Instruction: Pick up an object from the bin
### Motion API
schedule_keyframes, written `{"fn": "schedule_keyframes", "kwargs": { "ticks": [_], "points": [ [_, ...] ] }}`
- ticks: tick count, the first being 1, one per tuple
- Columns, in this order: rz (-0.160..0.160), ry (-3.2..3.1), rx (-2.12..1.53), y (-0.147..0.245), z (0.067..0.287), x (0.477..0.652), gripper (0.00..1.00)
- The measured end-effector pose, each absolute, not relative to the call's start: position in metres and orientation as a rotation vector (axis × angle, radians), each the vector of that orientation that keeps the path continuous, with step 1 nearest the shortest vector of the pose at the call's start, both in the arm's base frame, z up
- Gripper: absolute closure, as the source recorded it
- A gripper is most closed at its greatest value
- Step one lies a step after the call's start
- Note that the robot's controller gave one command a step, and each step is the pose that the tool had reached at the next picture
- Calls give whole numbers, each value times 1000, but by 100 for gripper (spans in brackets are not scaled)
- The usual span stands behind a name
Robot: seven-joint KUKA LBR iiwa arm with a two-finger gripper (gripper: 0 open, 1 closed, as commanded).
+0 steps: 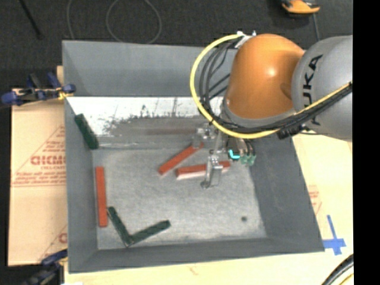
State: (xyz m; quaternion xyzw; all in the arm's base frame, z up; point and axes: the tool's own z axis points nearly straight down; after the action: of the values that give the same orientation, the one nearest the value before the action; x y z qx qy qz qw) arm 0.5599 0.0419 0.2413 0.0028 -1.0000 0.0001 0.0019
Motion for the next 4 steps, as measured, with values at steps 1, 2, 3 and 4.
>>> {"fn": "schedule_keyframes", "kwargs": {
  "ticks": [1, 2, 3, 4],
  "points": [
    [2, -3142, 72, 39, 86, 641, 0],
    [0, -3147, 68, 39, 91, 642, 100],
    [0, -3153, 112, 56, 206, 624, 100],
    [0, -3145, 110, 56, 201, 623, 0]
  ]
}}
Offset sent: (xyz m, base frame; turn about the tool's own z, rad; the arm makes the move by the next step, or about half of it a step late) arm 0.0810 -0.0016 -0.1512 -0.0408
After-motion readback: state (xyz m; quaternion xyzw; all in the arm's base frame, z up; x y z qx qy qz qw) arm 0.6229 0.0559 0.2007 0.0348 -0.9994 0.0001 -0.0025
